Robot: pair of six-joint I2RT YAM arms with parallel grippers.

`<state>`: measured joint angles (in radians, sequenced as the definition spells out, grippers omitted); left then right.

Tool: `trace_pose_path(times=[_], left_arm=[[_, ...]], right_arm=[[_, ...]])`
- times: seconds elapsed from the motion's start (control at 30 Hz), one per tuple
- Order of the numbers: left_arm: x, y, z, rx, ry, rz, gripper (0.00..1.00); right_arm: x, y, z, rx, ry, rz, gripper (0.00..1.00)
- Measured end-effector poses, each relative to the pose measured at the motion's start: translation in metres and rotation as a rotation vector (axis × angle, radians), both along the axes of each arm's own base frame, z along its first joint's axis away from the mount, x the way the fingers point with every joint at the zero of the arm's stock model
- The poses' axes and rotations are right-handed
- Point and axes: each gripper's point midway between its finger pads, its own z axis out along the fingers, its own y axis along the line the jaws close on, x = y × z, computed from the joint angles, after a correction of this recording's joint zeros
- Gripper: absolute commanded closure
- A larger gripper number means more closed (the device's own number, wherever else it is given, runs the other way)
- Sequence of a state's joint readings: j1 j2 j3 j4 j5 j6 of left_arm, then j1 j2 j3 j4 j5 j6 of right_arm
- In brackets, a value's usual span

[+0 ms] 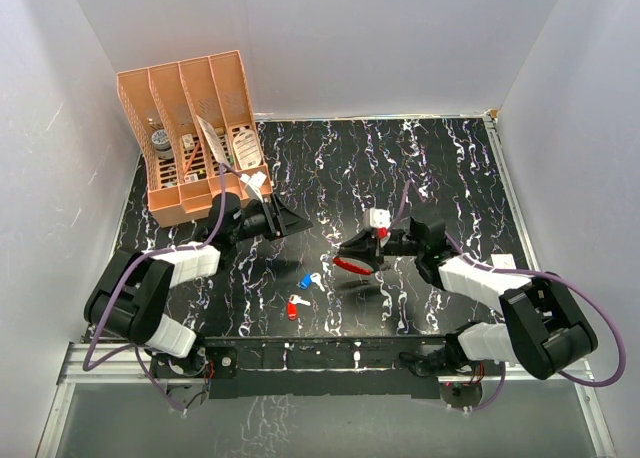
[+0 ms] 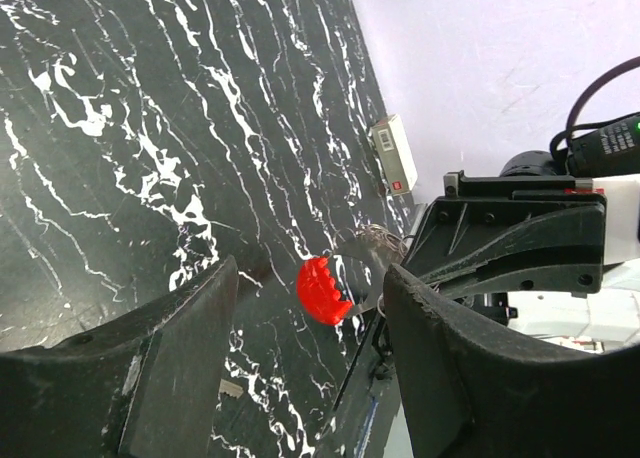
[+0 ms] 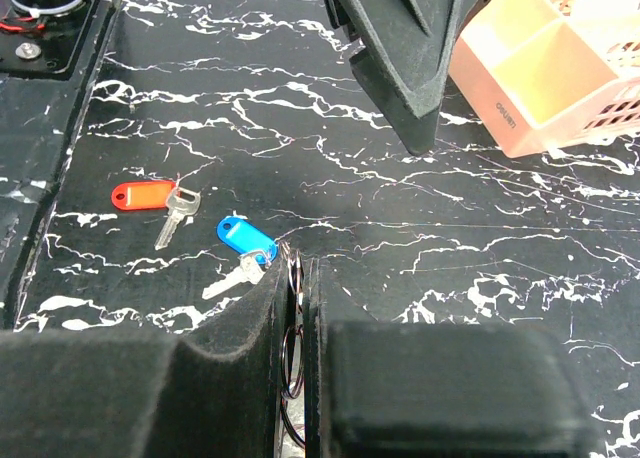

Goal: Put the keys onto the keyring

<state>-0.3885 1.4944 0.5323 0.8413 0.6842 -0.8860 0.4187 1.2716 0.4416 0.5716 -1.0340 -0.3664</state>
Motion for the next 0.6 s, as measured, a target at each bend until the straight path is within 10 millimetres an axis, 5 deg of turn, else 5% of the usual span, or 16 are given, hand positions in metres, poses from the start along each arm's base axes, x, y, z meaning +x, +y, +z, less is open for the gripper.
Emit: trace_pose_path(times=[0.33,0.6], left_arm=[[-0.004,-0.003,-0.003,0.052,0.016,0.006,0.41],[-0.016,-0.035,0.017,0.012,0.016,-0.062,0.54]], right_arm=[[0.0,0.005,-0.009,-0.037,0.012,-0.033,1.0],[0.017,0.015,0.001,-0.033,0.041,-0.134,1.0]])
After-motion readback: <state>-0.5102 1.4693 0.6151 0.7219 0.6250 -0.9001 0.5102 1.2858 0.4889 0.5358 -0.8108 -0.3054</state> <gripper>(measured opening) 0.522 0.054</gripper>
